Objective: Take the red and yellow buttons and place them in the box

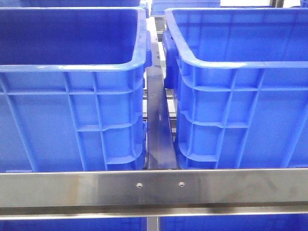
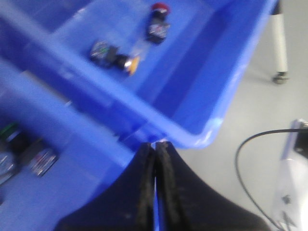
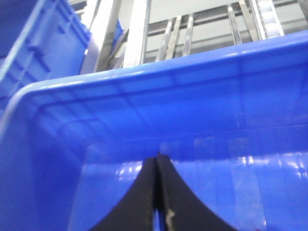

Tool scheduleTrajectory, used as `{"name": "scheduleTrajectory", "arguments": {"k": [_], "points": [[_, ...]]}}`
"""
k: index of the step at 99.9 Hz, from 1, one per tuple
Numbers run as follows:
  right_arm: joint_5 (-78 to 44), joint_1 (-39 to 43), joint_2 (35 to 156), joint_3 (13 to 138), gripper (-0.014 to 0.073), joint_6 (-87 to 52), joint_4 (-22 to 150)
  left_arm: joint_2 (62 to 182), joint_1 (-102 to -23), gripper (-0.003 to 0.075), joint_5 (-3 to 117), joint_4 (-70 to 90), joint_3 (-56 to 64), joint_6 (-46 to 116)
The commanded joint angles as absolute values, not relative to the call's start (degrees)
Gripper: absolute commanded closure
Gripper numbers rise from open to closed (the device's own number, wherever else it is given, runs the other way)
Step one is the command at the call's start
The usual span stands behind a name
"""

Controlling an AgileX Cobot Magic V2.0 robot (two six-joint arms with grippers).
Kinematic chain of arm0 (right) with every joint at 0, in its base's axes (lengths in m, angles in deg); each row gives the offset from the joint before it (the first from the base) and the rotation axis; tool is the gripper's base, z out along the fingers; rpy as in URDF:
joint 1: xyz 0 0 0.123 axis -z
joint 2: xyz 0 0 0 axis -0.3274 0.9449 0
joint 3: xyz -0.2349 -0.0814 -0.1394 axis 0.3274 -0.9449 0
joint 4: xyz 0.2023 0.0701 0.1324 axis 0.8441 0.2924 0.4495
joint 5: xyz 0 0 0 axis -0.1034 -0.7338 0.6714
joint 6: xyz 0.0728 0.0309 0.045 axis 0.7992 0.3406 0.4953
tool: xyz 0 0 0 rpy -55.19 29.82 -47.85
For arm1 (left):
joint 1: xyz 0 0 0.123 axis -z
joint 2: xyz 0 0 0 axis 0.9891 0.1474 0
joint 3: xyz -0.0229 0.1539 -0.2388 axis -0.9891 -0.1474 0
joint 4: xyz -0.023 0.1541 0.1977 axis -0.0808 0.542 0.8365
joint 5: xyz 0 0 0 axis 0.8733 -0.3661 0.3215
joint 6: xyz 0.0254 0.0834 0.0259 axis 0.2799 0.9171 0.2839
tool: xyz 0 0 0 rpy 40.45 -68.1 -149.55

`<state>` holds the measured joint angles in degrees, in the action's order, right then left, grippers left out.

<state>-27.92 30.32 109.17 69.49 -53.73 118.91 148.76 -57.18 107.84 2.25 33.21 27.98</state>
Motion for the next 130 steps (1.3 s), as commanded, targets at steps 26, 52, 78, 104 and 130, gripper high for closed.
{"name": "scheduleTrajectory", "arguments": {"k": [26, 52, 78, 104, 130], "points": [[-27.8, 28.5, 94.5, 60.1, 0.0651, -57.2, 120.6, 136.5, -56.7, 0.0740, 89.9, 4.0, 18.8, 25.8], [-23.9, 21.6, 84.9, 54.2, 0.0651, -60.0, 120.6, 124.7, -56.7, 0.0740, 77.6, 4.2, 5.0, 25.8], [-24.6, 18.8, 70.5, 47.7, 0.0651, -60.0, 120.6, 110.3, -56.7, 0.0740, 67.5, 4.2, -9.6, 25.9], [-24.8, 18.8, 55.7, 39.1, 0.0651, -59.8, 120.6, 94.2, -56.7, 0.0740, 65.5, 4.2, -21.2, 25.9], [-25.2, 18.8, 50.4, 35.0, 0.0651, -59.8, 120.7, 83.9, -56.7, 0.0740, 66.5, 4.0, -25.2, 25.9]]}}
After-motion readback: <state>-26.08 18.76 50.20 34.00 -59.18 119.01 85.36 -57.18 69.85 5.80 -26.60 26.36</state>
